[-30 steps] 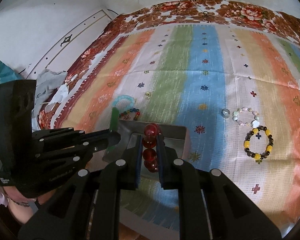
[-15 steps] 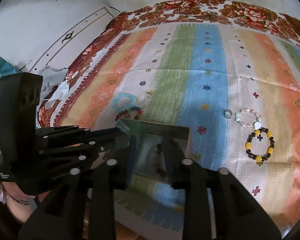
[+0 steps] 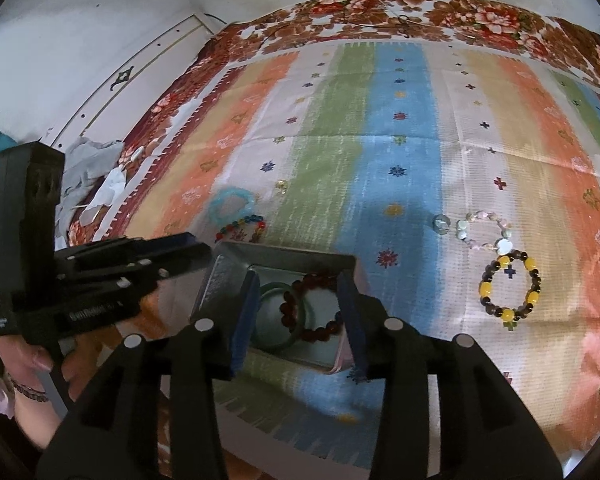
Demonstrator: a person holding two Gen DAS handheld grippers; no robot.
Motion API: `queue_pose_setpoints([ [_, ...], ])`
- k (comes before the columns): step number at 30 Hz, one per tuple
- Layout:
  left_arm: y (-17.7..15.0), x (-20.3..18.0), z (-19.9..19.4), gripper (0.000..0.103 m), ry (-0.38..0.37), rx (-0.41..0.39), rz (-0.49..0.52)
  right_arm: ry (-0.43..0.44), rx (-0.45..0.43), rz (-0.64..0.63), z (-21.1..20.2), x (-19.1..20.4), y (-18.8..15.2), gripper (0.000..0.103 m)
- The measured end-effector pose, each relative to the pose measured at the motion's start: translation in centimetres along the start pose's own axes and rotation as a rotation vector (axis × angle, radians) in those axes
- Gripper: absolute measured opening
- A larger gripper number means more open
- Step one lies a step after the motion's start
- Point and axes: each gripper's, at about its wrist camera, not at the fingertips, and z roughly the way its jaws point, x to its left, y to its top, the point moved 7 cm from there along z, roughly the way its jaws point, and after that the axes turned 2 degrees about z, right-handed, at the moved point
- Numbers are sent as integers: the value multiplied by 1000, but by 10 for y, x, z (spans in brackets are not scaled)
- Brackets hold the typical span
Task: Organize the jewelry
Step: 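Release the green bangle and red bracelet into the tin with both tools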
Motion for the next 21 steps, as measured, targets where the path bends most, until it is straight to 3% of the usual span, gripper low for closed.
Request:
queue_pose_setpoints([
  [12,22,29,8,36,65,20,-16,-46,-8,41,0,-28,15,44],
  [21,29,30,24,36,102,55,26,-117,10,59,11,-54,35,49],
])
